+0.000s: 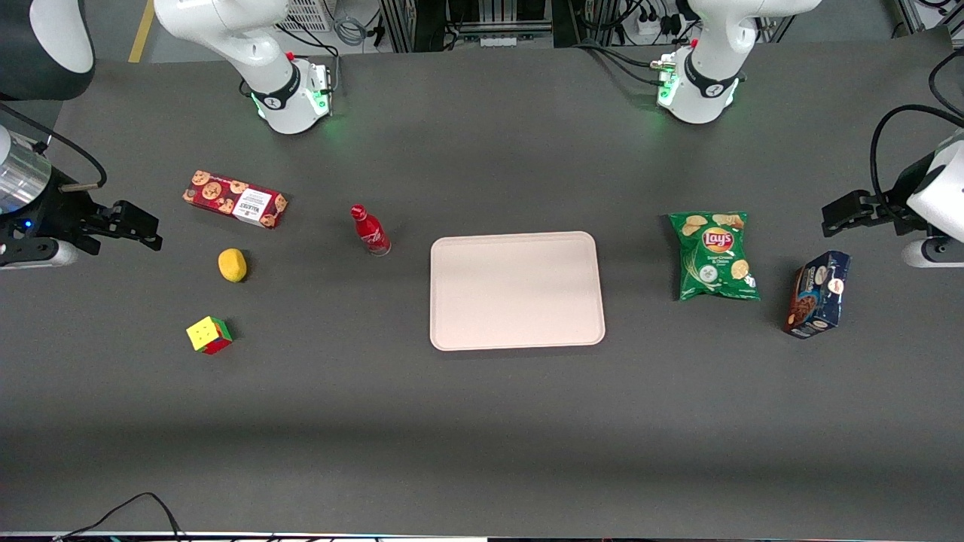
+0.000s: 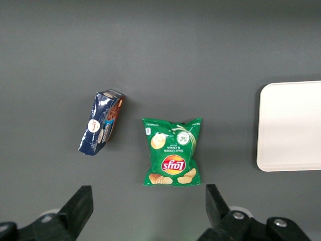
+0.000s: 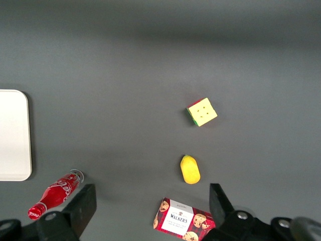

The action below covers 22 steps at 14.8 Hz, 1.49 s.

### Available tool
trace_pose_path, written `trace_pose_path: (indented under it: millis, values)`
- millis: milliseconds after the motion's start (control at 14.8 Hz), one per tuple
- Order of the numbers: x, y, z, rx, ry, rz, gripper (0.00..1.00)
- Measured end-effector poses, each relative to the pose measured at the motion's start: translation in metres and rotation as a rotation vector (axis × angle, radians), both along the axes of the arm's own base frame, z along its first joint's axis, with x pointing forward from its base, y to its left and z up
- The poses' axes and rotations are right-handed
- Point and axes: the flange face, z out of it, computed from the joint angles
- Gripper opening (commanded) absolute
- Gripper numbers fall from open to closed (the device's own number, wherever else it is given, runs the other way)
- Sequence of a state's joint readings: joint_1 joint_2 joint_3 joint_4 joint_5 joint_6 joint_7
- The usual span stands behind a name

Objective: Place coke bottle on tray
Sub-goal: 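Move the right gripper toward the red Coca-Cola bottle, then lower the open right gripper around the bottle neck and close it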

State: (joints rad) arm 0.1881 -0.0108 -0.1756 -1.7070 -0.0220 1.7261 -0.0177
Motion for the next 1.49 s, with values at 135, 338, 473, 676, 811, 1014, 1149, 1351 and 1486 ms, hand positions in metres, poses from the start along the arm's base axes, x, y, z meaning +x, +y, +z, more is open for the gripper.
trace_pose_path:
  millis: [135, 338, 473, 676, 811, 1014, 1149, 1351, 1486]
  values:
    - [0.002, -0.001, 0.001, -0.001, -0.002, -0.002, 1.00]
    - [0.003, -0.001, 0.008, -0.001, -0.018, -0.002, 1.00]
    - [0.004, 0.001, 0.014, -0.001, -0.031, 0.004, 1.00]
    - [0.003, 0.025, 0.015, 0.001, -0.024, 0.043, 1.00]
    - [0.000, 0.061, 0.010, 0.003, -0.008, 0.041, 1.00]
    - [-0.008, 0.132, -0.004, 0.008, 0.024, 0.039, 1.00]
    - [-0.018, 0.177, -0.017, 0.007, 0.051, 0.028, 1.00]
    - [-0.035, 0.232, -0.038, 0.002, 0.078, 0.019, 1.00]
    - [-0.046, 0.253, -0.060, 0.001, 0.082, 0.026, 1.00]
